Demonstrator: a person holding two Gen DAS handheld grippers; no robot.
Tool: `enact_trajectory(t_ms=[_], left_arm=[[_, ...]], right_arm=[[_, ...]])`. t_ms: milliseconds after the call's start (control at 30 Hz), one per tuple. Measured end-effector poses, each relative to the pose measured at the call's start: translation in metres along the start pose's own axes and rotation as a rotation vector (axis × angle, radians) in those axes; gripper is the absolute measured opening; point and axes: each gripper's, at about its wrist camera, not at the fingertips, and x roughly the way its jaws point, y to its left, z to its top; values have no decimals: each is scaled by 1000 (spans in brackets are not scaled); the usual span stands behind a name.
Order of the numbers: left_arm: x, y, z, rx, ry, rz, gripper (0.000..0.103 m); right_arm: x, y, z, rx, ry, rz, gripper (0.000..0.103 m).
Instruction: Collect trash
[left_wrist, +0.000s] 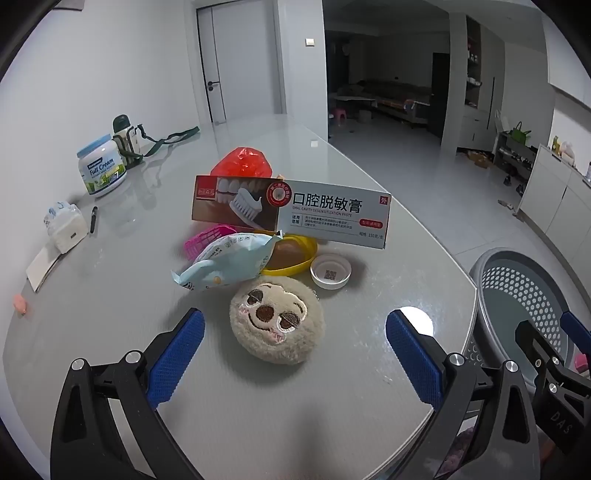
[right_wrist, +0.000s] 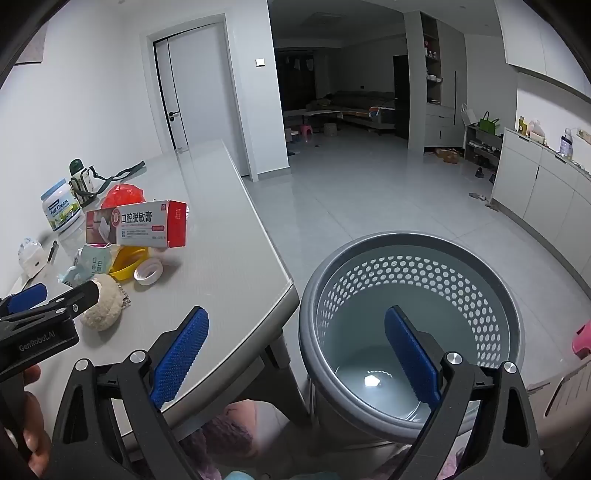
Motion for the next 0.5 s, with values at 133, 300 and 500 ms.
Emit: enact_trajectory(t_ms=[133, 300, 500], left_arm=[[0, 0, 0, -1, 1, 3, 97], [0, 0, 0, -1, 2, 2, 97], [3, 1, -1, -4, 0, 2, 97]], right_arm=[[0, 1, 0, -3, 0, -1, 92], [-1, 0, 1, -1, -5, 2, 92], [-5, 3, 5, -10, -16, 10, 92]])
